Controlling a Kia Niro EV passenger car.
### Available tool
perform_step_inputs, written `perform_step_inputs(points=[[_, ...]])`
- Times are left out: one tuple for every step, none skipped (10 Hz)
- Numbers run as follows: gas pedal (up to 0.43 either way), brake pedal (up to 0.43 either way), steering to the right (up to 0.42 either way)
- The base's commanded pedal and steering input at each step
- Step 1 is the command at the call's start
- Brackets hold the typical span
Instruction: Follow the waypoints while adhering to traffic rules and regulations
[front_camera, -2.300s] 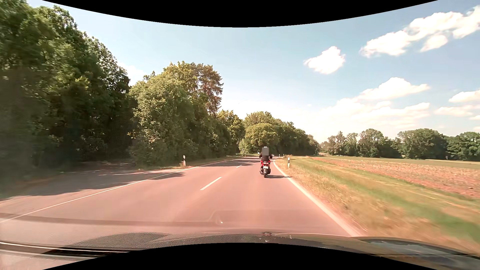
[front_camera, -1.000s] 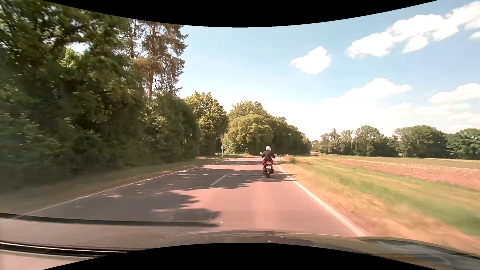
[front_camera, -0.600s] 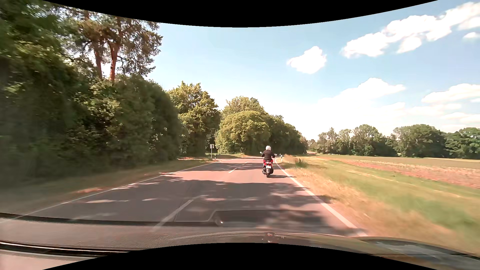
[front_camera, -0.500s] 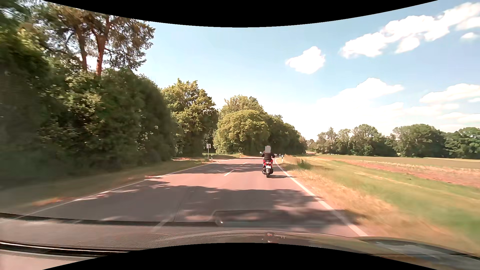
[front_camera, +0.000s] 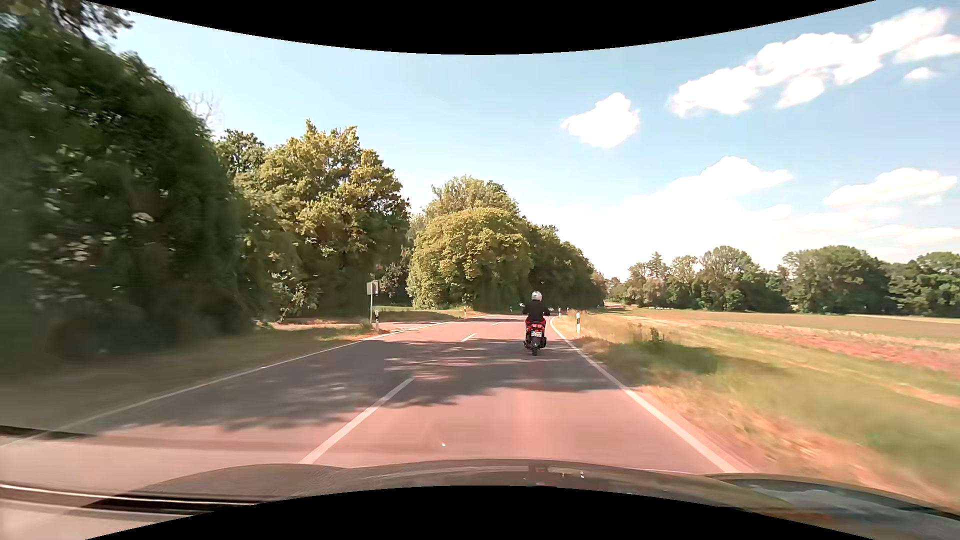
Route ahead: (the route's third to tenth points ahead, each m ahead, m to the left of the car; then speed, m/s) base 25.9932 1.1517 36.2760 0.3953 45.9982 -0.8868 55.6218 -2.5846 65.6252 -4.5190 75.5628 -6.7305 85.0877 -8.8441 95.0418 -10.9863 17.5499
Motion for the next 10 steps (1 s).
perform_step_inputs(points=[[0.15,0.006,0.013],[0.15,0.006,0.013],[0.15,0.006,0.013],[0.15,0.006,0.013],[0.15,0.006,0.013],[0.15,0.006,0.014],[0.15,0.006,0.014],[0.15,0.006,0.016],[0.15,0.006,0.018],[0.15,0.006,0.018]])
